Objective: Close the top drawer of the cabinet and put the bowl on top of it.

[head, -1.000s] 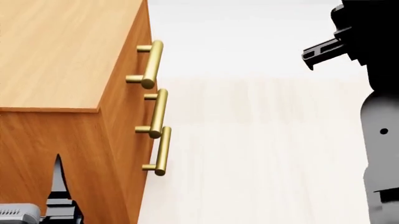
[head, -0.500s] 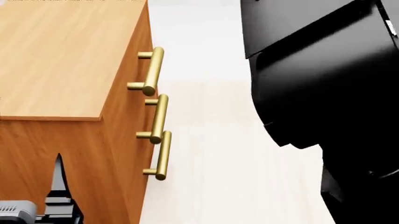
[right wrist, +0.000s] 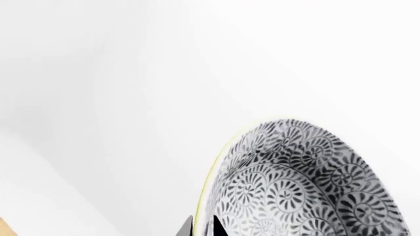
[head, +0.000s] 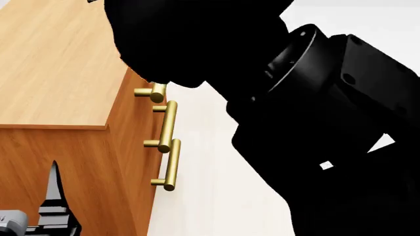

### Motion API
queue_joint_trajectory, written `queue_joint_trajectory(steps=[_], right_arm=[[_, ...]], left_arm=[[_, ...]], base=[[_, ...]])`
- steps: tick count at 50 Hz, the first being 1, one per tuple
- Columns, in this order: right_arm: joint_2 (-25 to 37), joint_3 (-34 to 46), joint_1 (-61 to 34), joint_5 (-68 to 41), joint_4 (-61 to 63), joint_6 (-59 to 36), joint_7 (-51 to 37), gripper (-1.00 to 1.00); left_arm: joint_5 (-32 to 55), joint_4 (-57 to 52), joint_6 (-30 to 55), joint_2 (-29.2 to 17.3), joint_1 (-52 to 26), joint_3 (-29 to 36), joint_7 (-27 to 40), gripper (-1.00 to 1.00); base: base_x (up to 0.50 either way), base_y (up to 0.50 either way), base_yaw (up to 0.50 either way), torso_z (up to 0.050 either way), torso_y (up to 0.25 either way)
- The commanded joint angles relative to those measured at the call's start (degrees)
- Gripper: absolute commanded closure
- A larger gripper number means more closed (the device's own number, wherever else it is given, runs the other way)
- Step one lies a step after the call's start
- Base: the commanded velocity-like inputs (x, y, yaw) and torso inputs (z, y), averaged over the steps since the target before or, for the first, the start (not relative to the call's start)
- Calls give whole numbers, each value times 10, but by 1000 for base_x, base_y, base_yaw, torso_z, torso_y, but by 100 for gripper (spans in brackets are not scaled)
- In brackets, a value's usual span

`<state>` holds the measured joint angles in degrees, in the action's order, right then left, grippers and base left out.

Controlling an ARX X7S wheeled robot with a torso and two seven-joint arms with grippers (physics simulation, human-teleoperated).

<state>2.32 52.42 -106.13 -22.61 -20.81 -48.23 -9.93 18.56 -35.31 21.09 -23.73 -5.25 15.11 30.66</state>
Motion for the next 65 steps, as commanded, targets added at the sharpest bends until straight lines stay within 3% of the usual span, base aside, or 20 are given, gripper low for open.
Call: queue_joint_trajectory(steps=[1, 7, 15, 32, 65], right_arm=[[-23, 205, -107, -271, -64, 139, -130, 100], [-23, 342, -167, -439, -48, 235, -193, 100], [-23, 368, -155, -484, 13, 263, -230, 100], [-23, 367, -9, -384, 71, 249, -211, 100], [-23, 365, 106, -296, 108, 211, -189, 100]], left_arm=[[-3, -14, 6, -8, 11, -4, 10, -100], [-4, -24, 16, -8, 7, -2, 15, -100], [-6, -17, 16, -5, 3, 3, 17, -100], [-15, 13, -13, -8, 16, -1, 15, -100], [-8, 6, -31, -11, 29, -13, 23, -100]], base=[[0, 0, 0, 14, 250], [0, 0, 0, 14, 250], [0, 0, 0, 10, 135], [0, 0, 0, 0, 0], [0, 0, 0, 0, 0]])
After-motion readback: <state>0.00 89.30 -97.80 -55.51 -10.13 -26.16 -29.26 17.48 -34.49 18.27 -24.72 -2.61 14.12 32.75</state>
